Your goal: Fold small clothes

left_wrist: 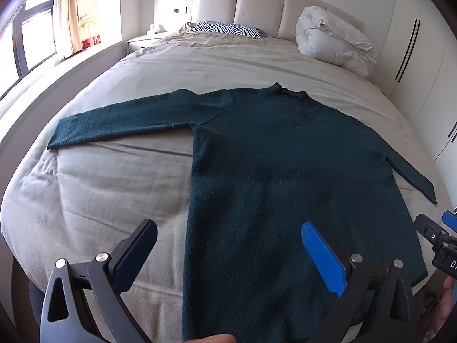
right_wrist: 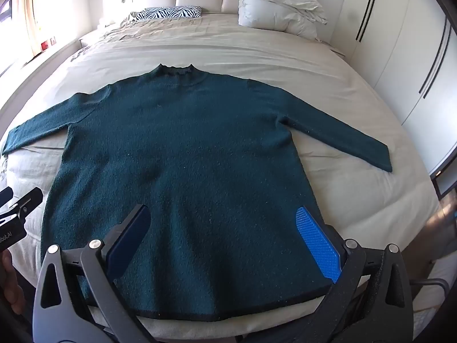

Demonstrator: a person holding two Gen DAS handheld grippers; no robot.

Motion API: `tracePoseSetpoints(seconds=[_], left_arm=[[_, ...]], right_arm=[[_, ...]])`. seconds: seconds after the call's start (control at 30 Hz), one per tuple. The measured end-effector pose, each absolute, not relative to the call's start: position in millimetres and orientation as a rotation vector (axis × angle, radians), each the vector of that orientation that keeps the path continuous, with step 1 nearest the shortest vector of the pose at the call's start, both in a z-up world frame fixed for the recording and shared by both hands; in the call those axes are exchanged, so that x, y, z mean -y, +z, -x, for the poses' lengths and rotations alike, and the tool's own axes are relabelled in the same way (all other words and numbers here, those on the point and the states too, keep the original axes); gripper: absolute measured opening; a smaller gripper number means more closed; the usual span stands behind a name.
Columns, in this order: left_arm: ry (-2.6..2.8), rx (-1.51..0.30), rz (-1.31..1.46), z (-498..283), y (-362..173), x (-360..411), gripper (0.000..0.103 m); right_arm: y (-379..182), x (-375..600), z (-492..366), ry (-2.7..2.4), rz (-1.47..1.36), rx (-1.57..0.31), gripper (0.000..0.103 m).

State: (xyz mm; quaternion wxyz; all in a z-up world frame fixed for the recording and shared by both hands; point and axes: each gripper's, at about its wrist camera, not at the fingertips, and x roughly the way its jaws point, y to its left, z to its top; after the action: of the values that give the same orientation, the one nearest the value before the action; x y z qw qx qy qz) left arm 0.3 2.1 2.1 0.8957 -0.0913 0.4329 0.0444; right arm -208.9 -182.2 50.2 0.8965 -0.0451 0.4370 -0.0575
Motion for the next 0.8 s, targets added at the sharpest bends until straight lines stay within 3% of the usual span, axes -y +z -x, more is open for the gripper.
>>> tracePoseSetpoints(seconds=[0.8], left_arm=[[0.095, -0.902, 0.181, -1.9, -1.3, 3.6, 0.103]], right_arm=[[44.2, 179.2, 208.3, -0.120, 0.107, -0.907, 0.103]])
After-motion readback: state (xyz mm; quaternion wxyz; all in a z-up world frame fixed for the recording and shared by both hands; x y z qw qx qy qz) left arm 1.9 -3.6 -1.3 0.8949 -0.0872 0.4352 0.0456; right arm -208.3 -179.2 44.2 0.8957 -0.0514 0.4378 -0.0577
